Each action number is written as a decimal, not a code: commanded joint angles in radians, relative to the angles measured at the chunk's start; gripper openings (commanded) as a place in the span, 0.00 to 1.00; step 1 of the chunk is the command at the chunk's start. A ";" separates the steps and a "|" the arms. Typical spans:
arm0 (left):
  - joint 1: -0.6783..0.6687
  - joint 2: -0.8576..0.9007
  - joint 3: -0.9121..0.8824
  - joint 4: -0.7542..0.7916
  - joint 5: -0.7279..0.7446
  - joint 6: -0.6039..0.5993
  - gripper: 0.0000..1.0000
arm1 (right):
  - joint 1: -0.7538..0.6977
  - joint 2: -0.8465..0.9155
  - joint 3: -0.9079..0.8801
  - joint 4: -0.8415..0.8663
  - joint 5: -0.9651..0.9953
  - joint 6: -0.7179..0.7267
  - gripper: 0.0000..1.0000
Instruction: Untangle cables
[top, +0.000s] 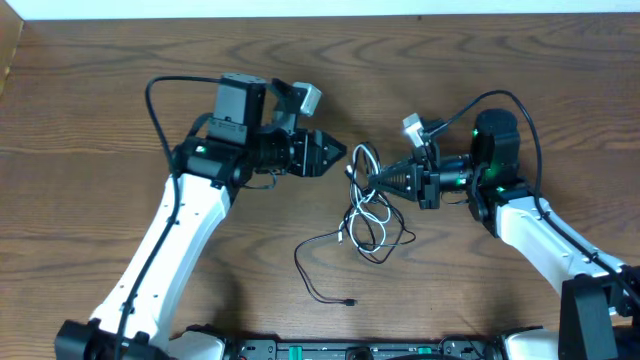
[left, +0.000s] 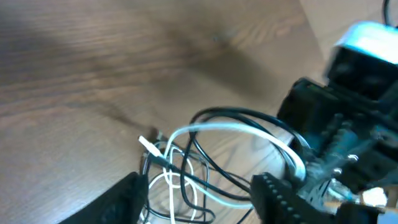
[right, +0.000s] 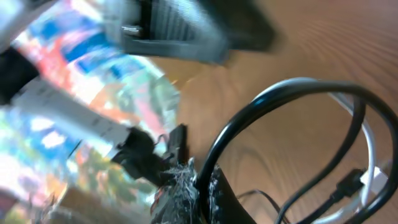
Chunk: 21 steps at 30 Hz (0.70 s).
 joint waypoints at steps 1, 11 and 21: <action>-0.018 0.033 -0.001 0.000 0.024 0.001 0.61 | 0.020 0.001 0.001 0.035 -0.117 0.026 0.01; -0.071 0.060 -0.001 0.002 0.004 0.030 0.70 | 0.022 0.001 0.001 0.131 -0.117 0.113 0.01; -0.117 0.060 -0.001 0.077 -0.076 0.025 0.70 | 0.058 0.001 0.001 0.304 -0.117 0.299 0.01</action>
